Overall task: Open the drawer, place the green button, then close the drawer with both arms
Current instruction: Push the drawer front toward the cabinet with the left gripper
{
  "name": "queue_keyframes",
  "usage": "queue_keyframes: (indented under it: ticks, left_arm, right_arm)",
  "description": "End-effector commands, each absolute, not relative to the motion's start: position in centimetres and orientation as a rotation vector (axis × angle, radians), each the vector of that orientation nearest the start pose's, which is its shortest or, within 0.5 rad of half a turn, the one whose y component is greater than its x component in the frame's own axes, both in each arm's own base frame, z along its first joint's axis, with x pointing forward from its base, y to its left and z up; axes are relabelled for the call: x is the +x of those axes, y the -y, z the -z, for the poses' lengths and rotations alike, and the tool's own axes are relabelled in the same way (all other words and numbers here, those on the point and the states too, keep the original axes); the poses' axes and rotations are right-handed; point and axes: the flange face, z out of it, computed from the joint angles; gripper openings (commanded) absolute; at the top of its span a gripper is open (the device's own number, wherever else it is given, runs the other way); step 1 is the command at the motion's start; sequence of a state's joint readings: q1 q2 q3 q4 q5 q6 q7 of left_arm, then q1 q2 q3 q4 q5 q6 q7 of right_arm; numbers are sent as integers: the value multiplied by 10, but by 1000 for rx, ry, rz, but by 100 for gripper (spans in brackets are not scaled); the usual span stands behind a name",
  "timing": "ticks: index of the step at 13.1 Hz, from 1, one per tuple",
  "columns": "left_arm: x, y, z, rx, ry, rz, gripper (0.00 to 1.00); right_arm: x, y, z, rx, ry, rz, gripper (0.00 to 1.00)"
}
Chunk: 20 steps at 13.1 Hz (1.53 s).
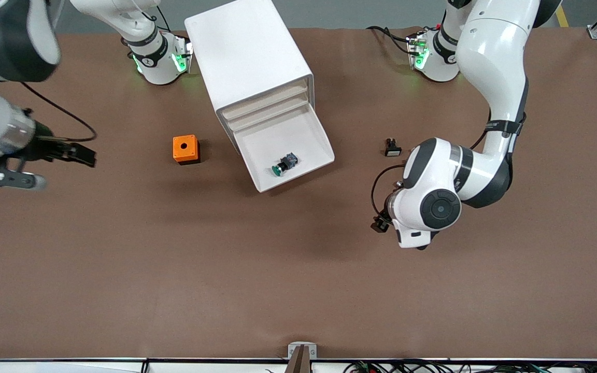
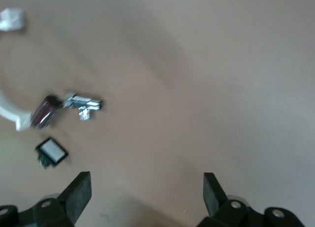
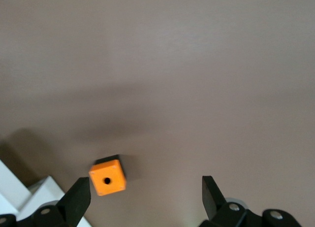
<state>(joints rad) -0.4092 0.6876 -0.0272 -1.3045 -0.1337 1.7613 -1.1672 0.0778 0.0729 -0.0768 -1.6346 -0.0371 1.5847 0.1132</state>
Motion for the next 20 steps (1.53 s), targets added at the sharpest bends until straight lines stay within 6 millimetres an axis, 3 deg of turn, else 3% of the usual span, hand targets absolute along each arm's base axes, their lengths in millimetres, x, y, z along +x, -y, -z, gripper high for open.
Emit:
queue_keyframes:
  ticks: [1, 3, 5, 7, 8, 9, 11, 14, 15, 18, 20]
  left_arm:
    - [635, 334, -318, -2952, 903, -338, 100]
    - [625, 361, -308, -3014, 759, -311, 100]
    - [616, 385, -310, -3093, 539, -279, 100]
    - [600, 418, -309, -3137, 446, -227, 100]
    - [590, 435, -298, -3145, 387, -215, 100]
    - [581, 453, -295, -3178, 264, -180, 100]
    - [577, 463, -287, -3204, 212, -160, 100]
    - [555, 489, -259, -3201, 169, -170, 100]
    - [547, 494, -250, -3199, 166, -181, 100]
    - [524, 509, -231, -3191, 207, -181, 100]
    - [509, 524, -232, -3188, 329, -173, 100]
  right_arm:
    - [561, 35, -560, -3176, -93, -202, 100]
    - [561, 52, -565, -3171, -30, -187, 100]
    - [559, 63, -565, -3167, -47, -190, 100]
    - [562, 62, -581, -3186, -44, -164, 100]
    - [565, 67, -595, -3189, -74, -159, 100]
    - [570, 68, -598, -3188, -83, -166, 100]
    - [578, 70, -588, -3176, -93, -174, 100]
    - [580, 63, -570, -3164, -79, -201, 100]
    - [579, 61, -575, -3166, -74, -170, 100]
    - [538, 61, -627, -3165, -75, -87, 100]
    - [523, 66, -633, -3162, -82, -77, 100]
